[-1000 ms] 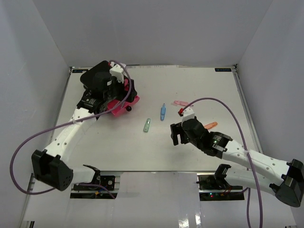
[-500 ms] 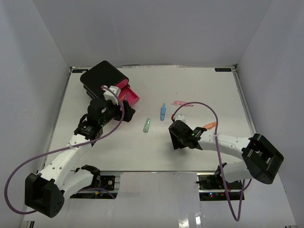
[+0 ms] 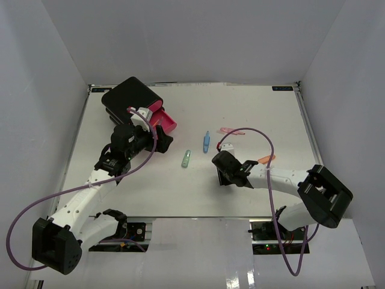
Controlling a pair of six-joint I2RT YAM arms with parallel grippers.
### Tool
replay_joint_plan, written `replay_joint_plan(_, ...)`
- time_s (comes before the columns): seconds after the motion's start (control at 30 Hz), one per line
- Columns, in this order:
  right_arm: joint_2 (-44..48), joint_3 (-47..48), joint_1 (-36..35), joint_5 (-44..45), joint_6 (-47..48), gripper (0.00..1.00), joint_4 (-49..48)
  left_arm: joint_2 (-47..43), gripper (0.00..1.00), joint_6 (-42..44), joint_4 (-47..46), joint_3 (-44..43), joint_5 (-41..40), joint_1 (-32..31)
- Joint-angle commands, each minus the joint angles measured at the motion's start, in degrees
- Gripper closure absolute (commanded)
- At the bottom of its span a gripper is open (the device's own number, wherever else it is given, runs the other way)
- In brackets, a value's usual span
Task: Sort the stationery into containers
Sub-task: Pick up the pen from the center of the board, then close the pen cap on the pen.
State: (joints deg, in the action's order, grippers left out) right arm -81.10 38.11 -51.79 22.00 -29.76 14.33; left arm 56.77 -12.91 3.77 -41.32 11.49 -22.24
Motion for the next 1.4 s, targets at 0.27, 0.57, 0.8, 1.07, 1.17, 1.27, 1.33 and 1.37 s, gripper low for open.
replay_joint_plan(0.27,6.8,-3.6,0.2,3.6,0.7,0.85,-2.0,-0.4,0.02,-10.3,-5.2,0.4,10.6,0.3)
replay_joint_plan(0.57,25.1,-8.9,-1.2,-2.7,6.9,0.9,-21.2,-1.2,0.02,-24.4,-19.9,4.2,19.4,-1.7)
replay_joint_plan(0.8,31.6,-10.2,-1.4,-8.1,8.8,0.91,-37.3,2.2,0.02,-25.0,-28.0,3.2,11.8,-12.6)
replay_joint_plan(1.07,32.7,-9.2,-1.4,-13.6,7.5,0.92,-43.5,7.5,0.04,-25.3,-34.6,2.3,6.4,-18.0)
replay_joint_plan(1.17,32.8,-9.3,-1.5,-15.0,7.3,0.92,-44.2,8.9,0.09,-25.5,-37.6,2.3,5.2,-19.4)
replay_joint_plan(1.27,33.0,-10.2,-1.5,-15.2,7.0,0.92,-45.3,10.9,0.14,-26.5,-39.7,1.7,4.8,-20.6)
replay_joint_plan(1.33,33.4,-10.9,-1.5,-15.7,6.8,0.92,-46.5,12.4,0.16,-27.0,-41.9,1.6,4.0,-21.4)
replay_joint_plan(1.37,33.4,-11.0,-1.5,-15.8,6.6,0.92,-46.8,12.7,0.17,-27.1,-42.5,1.7,3.6,-21.7)
